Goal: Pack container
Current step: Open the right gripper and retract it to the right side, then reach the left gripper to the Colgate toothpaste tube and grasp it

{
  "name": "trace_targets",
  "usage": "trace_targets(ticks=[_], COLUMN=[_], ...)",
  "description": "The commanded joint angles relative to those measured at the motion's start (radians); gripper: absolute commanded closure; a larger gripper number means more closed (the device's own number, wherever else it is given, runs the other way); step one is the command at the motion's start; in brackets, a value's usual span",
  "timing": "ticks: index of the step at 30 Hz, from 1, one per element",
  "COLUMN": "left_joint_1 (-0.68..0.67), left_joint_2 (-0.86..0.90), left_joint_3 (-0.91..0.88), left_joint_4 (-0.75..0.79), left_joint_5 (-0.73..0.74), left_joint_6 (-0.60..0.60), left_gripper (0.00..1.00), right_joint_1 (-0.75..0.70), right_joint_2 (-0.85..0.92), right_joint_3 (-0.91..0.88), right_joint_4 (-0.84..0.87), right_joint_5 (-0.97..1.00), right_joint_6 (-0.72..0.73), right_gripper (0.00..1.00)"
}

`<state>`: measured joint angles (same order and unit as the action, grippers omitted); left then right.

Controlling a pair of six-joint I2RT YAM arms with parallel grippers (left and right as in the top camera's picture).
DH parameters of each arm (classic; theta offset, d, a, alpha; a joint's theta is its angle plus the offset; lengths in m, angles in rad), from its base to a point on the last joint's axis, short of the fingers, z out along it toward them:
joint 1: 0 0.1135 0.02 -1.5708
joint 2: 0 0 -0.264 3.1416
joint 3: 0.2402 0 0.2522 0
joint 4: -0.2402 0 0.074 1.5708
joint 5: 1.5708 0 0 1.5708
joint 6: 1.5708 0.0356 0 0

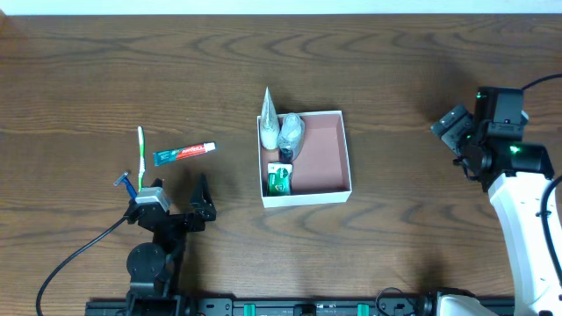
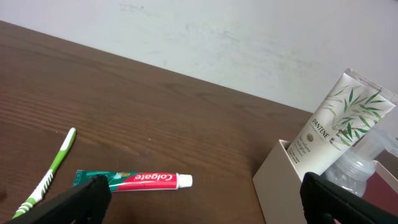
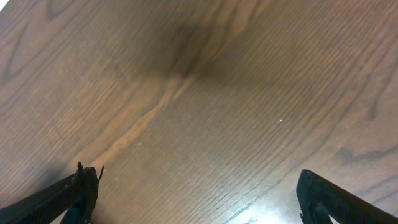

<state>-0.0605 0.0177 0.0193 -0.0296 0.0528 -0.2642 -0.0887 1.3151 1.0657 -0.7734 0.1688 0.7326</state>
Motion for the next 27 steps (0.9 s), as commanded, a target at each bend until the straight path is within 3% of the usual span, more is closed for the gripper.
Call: trace_targets(ticks=[1, 10, 17, 21, 27], left_joint_1=[0.005, 0.005, 0.005, 0.005, 0.005], left_joint_2=[0.001, 0.001, 0.072, 0.271, 0.717], left_joint_3=[-0.015, -0.008, 0.145, 0.358, 0.764], left_joint_4=[-0.037, -0.034, -0.146, -0.323, -0.547], left_joint_5=[0.000, 0.035, 0.038, -0.052, -0.030], left_joint_6=[0.009, 0.008, -0.003, 0.011, 0.078], left_gripper=[0.02, 0.02, 0.02, 0.02, 0.02], right_joint_1=[-0.011, -0.011, -0.011, -0.011, -0.011], right_joint_2=[-0.015, -0.015, -0.015, -0.015, -0.015], right_joint_3=[0.002, 0.002, 0.002, 0.002, 0.002], right_joint_4=[-0.002, -0.002, -0.002, -0.002, -0.002], right_joint_5=[0.008, 0.007, 0.007, 0.007, 0.007], right_joint_6=[-0.016, -0.016, -0.016, -0.016, -0.016], right_gripper=[0.01, 0.01, 0.01, 0.01, 0.01])
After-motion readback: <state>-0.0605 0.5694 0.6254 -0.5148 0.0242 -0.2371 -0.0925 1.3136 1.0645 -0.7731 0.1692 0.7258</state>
